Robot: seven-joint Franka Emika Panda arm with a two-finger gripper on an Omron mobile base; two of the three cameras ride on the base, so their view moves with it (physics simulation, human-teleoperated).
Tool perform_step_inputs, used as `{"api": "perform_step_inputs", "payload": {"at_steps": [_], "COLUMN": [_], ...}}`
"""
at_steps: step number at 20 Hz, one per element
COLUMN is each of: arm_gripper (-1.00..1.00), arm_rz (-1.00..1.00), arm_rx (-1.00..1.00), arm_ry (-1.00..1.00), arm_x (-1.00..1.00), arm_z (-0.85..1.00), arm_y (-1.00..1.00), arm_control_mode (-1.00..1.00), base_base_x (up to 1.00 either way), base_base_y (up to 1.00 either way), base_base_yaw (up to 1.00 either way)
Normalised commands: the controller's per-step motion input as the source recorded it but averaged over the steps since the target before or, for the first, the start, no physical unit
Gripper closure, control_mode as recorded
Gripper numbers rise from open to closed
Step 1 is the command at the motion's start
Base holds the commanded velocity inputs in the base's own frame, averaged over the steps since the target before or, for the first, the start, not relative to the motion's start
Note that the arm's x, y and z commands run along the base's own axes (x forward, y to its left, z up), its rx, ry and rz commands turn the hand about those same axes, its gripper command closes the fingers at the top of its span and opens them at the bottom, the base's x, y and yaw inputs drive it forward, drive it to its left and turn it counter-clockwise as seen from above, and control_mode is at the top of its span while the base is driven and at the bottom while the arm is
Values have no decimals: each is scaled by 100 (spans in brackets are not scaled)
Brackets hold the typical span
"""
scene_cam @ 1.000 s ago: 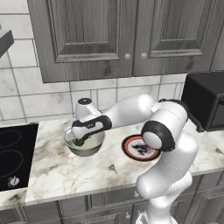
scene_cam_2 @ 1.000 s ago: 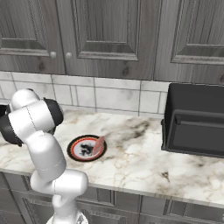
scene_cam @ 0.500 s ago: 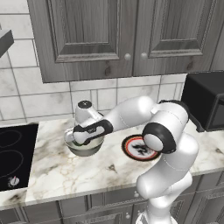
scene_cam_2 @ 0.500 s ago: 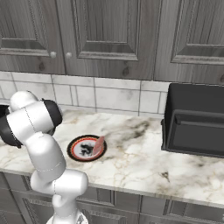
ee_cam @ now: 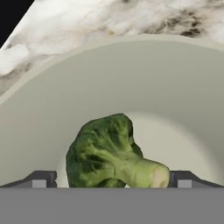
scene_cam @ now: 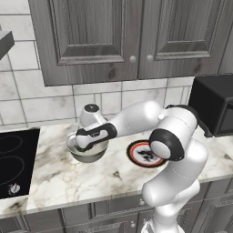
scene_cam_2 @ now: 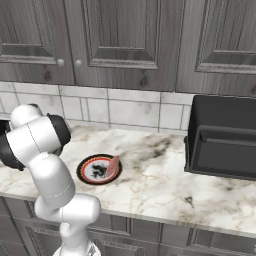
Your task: Place the steak on the plate and place the broccoli on the same plate.
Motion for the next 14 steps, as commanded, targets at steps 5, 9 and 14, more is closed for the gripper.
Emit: {"api": "perform_step_inputs", "payload": {"at_steps": [5, 9, 14], "arm_gripper": [-100, -100, -100], "arm_rz": [1, 2, 2], "arm_rx": [2, 0, 0], "arm_ry": [0, 0, 0], "arm_x": [0, 0, 0], "arm_z": [4, -2, -6], "arm_y": [0, 0, 2], "arm_control_mode": [-100, -100, -100], "base_base_x": [0, 0, 0], "base_base_y": [0, 0, 0], "base_base_yaw": [0, 0, 0]}}
